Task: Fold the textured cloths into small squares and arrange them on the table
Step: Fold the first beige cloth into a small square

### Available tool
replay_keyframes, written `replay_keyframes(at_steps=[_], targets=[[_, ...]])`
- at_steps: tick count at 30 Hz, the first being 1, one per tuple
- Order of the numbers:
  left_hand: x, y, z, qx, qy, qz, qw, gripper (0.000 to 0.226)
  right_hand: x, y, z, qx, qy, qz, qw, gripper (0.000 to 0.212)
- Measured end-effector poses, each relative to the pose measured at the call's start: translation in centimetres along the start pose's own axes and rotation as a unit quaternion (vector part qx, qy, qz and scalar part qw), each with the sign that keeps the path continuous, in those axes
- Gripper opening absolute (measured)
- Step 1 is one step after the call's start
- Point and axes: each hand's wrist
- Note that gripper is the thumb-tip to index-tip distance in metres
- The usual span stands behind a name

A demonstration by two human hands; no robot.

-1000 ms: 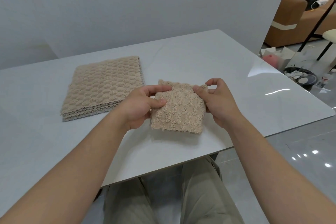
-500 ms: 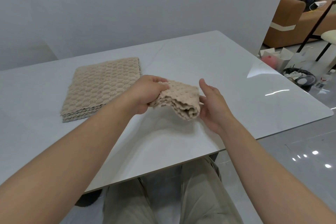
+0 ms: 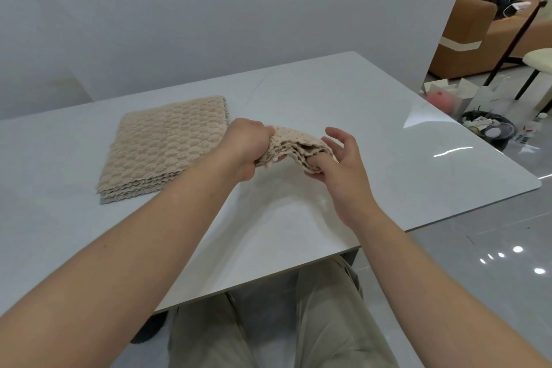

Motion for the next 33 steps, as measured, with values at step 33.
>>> replay_keyframes(at_steps=[33], targets=[[-4.3, -1.7, -0.7, 0.057, -0.078, 0.117, 0.988, 0.045, 0.8, -2.1, -1.5, -0.046, 0.026, 0.102, 0.993, 0.054]])
Point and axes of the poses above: each hand's wrist, its own y-axis away from the middle knuckle, its own z-axis out of the palm, x = y × z, and after that the axes turned 11 degrees about -z, right-handed
